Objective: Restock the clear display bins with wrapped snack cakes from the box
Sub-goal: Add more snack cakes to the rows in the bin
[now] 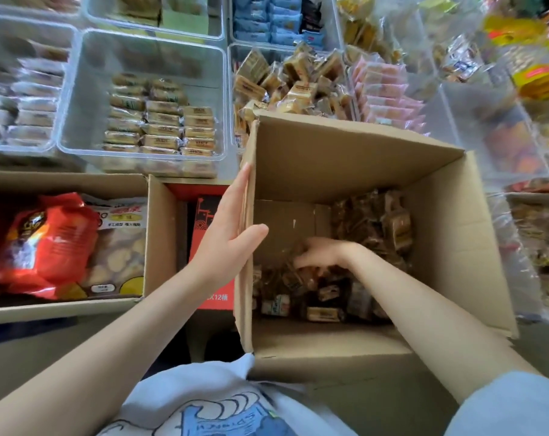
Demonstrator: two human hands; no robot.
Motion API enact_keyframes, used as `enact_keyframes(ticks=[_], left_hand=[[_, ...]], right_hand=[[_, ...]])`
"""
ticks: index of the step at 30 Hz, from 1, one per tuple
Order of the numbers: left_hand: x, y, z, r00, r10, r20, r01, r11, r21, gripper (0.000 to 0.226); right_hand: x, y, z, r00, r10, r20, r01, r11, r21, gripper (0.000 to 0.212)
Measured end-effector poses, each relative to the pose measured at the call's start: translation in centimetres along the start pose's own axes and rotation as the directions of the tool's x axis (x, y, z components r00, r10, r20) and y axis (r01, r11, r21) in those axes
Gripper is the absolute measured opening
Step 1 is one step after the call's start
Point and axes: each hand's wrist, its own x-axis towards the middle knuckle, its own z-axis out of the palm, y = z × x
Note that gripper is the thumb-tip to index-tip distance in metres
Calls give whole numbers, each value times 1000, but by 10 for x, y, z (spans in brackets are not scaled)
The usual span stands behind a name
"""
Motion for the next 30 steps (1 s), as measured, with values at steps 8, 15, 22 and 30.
enact_keyframes(ticks=[8, 15, 22, 30], left_hand=[[-4, -8, -18, 1000, -27, 13, 26, 997, 77, 77], [23, -31, -142, 966, 76, -247, 37, 905, 423, 60], [34, -96, -332, 886, 139, -442, 258, 645, 720, 72], [39, -146, -467, 895, 11, -446, 394, 449, 802, 83]], right_hand=[[-85, -63, -52, 843, -530, -88, 325, 374, 869, 64], [-87, -188, -48, 752, -628, -200, 553, 435, 711, 43], [-17, -339, 2, 903, -410, -131, 391, 657, 644, 41], [71, -466, 40, 921, -355, -161, 387, 779, 493, 53]])
